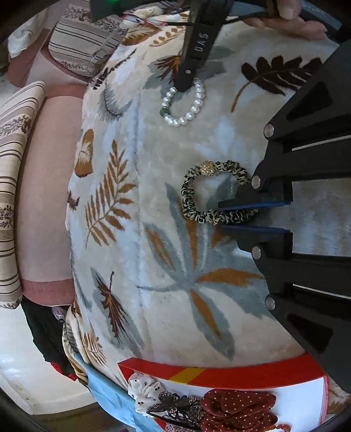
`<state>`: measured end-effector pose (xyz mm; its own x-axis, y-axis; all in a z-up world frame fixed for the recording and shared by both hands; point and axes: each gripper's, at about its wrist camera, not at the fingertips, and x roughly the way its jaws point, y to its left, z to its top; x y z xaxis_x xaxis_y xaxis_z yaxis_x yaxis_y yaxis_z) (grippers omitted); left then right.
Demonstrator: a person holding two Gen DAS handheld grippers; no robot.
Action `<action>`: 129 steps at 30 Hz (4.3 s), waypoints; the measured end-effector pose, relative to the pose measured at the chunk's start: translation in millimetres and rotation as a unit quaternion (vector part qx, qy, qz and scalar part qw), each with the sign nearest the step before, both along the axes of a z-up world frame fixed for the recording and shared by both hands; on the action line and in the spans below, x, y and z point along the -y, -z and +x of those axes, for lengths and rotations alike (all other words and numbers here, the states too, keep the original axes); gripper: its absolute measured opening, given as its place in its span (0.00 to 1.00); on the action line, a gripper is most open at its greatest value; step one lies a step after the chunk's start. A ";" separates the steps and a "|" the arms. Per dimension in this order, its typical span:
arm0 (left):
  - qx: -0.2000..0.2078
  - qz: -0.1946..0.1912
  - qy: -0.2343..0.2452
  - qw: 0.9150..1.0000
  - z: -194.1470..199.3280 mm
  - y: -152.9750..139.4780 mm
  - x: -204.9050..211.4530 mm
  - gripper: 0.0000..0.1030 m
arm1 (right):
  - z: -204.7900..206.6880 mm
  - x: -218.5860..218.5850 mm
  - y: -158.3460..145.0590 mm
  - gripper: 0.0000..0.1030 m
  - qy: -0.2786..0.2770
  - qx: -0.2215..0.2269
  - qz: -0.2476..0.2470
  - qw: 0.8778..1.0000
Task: Organize jewelry
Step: 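Grasp the pearl bracelet with the right tool while the left tool grasps the leopard-print hair tie, then carry the pearl bracelet with the right tool while the left tool carries the leopard hair tie to the tray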
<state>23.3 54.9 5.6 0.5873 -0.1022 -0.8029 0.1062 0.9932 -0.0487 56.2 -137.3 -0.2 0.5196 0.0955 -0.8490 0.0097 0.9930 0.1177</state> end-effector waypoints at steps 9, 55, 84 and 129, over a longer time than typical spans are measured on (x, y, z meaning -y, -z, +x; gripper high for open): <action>0.041 -0.015 -0.004 0.999 -5.1 -11.7 -4.4 0.05 | -7.0 -7.2 -13.5 0.10 0.000 0.037 -0.022 0.999; 0.118 -0.009 -0.033 0.992 -17.2 -39.7 -17.9 0.05 | -50.9 -35.6 -74.9 0.10 -0.062 0.180 0.086 0.978; 0.167 0.038 -0.045 0.984 -95.8 -71.1 -28.9 0.05 | -140.1 -77.9 -80.4 0.10 -0.094 0.202 0.054 0.973; 0.165 -0.030 -0.129 0.977 -97.6 -82.9 -114.4 0.06 | -127.1 -143.9 -116.2 0.10 -0.143 0.193 0.079 0.968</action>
